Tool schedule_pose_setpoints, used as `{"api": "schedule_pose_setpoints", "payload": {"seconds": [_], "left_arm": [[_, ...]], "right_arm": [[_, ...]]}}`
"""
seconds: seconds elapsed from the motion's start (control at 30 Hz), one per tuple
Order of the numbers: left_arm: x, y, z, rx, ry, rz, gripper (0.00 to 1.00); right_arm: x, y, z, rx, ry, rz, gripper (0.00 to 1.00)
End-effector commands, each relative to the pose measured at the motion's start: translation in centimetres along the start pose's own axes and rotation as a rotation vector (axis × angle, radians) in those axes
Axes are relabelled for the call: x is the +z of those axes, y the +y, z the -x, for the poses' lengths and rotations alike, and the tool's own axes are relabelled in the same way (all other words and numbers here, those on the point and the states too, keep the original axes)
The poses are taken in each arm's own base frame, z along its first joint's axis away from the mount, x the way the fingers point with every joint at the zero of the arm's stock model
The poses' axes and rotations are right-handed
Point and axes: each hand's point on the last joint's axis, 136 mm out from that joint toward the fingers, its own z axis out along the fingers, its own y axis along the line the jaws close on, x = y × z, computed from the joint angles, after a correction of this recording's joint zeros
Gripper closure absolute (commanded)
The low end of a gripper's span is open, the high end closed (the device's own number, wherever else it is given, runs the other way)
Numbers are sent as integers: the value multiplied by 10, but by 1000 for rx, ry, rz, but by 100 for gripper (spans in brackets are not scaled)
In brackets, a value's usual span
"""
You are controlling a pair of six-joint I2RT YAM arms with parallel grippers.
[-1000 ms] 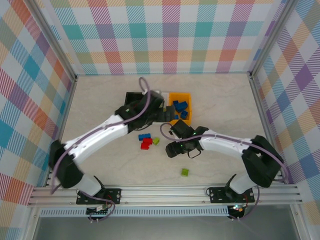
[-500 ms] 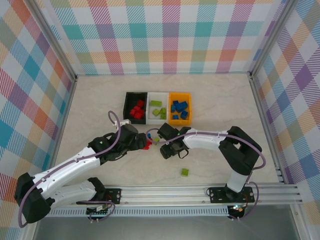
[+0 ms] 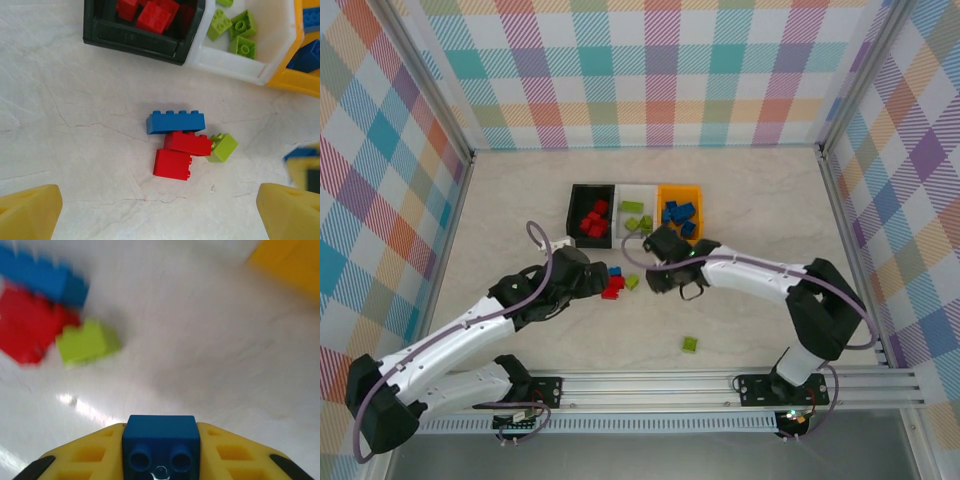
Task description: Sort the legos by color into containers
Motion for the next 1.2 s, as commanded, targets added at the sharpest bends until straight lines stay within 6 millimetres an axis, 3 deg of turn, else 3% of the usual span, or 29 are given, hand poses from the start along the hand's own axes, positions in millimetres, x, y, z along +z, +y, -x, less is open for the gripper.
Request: {"api": "schedule_pose_setpoints", "payload": {"seconds": [0.0, 0.13, 0.27, 0.3, 0.37, 0.47, 0.73, 0.93, 1.17], "left_arm": [[-4, -3, 4, 24, -6, -26, 0], [8, -22, -3, 77, 63, -78, 0], [24, -42, -11, 132, 145, -107, 1], [28, -49, -14, 145, 166, -128, 2], [37, -59, -19, 173, 201, -149, 4], [53, -70, -27, 227, 263, -154, 10], [79, -105, -49, 445, 363, -107, 25], [105, -109, -57, 554, 415, -12, 33], [122, -107, -52, 646, 407, 67, 37]], "right_arm": [[-21, -36, 58, 90, -131, -18, 68], [-9, -74, 99, 176, -156, -51, 67], [11, -104, 125, 240, -151, -90, 64], [16, -108, 130, 247, -145, -88, 60], [25, -113, 135, 270, -115, -83, 36], [18, -110, 139, 285, -140, -55, 26], [-26, -103, 111, 312, -219, -12, 26], [-37, -106, 87, 333, -233, -25, 26], [-42, -107, 81, 335, -239, -29, 26]]}}
